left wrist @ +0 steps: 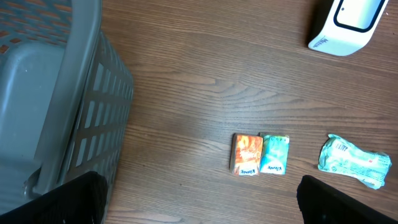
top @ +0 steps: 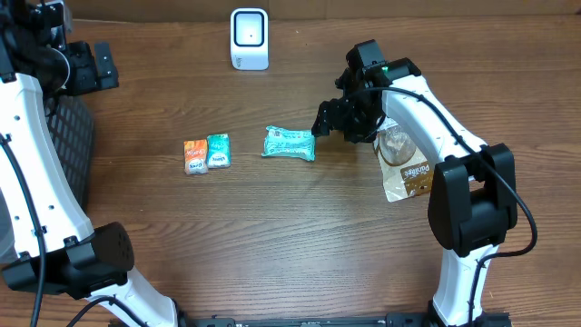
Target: Scan the item barcode
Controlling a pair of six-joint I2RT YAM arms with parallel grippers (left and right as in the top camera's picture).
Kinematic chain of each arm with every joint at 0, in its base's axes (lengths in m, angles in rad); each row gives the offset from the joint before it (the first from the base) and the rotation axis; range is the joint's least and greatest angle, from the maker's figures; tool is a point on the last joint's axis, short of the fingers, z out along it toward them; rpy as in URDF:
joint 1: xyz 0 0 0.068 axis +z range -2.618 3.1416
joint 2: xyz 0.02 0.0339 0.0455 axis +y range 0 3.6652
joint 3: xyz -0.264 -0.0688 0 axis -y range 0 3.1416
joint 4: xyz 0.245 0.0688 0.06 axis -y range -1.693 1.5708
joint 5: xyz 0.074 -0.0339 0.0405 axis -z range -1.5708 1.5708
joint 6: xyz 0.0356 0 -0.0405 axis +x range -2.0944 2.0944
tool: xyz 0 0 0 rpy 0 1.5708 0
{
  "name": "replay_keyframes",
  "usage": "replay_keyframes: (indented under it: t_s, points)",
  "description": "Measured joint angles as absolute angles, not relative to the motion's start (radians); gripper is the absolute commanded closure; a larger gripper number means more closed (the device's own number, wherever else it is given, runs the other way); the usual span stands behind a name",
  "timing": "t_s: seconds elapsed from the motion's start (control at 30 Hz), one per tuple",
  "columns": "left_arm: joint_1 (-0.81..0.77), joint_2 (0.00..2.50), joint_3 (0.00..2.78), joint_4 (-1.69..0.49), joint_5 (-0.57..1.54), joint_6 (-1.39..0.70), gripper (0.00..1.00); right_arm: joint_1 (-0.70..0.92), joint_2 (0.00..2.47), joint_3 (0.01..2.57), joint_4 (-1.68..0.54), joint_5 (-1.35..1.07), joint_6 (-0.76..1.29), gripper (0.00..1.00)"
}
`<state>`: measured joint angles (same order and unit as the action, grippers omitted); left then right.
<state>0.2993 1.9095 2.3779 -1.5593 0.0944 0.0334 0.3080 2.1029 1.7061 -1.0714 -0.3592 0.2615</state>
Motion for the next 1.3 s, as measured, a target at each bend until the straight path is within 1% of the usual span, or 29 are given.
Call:
replay_keyframes:
  t_s: [0.27, 0.57, 0.67, 0.87, 1.1, 1.3]
  points:
    - [0.299, 1.909, 2.378, -1.560, 0.094, 0.033, 0.00, 0.308, 2.103, 1.706, -1.056, -0.373, 0.261, 0.21]
    - [0.299, 1.909, 2.378, -1.559, 0.094, 0.034, 0.00, 0.308, 2.103, 1.601, -0.907, -0.453, 0.261, 0.21]
    - [0.299, 1.909, 2.378, -1.560, 0.094, 0.033, 0.01, 0.308, 2.103, 1.545, -0.822, -0.489, 0.262, 0.22]
    - [0.299, 1.909, 2.378, -1.560, 0.094, 0.033, 0.01, 0.308, 2.103, 1.459, -0.643, -0.523, 0.279, 0.32]
    - [0.299, 1.909, 2.378, -1.560, 0.094, 0.034, 0.00, 0.310, 2.103, 1.346, -0.410, -0.536, 0.393, 0.48]
    - [0.299, 1.909, 2.378, -1.559, 0.094, 0.033, 0.00, 0.332, 2.103, 1.298, -0.305, -0.547, 0.479, 0.52]
